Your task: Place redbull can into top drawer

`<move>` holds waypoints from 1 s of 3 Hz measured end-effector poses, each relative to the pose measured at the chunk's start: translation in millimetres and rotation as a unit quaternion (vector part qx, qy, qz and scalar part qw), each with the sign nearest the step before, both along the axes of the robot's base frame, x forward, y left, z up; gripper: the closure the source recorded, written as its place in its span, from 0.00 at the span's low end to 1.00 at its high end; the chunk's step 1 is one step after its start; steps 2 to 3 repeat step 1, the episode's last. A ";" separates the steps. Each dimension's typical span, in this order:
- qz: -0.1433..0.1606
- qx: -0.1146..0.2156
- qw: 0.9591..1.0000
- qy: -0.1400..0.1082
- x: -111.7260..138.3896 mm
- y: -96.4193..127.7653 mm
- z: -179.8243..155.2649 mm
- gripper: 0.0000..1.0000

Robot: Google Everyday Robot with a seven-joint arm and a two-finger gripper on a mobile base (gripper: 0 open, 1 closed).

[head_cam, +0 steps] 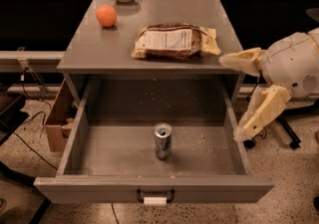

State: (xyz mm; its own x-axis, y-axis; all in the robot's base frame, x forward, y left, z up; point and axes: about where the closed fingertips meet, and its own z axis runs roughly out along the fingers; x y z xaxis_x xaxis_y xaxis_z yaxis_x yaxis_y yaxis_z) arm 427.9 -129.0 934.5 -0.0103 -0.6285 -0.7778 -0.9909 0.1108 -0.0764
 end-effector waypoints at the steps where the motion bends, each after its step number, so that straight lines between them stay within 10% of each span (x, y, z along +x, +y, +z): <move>1: -0.052 -0.084 0.995 -0.033 -17.0 1.1 16.7 0.00; 3: -0.052 -0.084 0.995 -0.033 -17.0 1.1 16.7 0.00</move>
Offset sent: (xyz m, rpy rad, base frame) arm 0.0000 0.0000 0.0000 0.0000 0.0000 0.0000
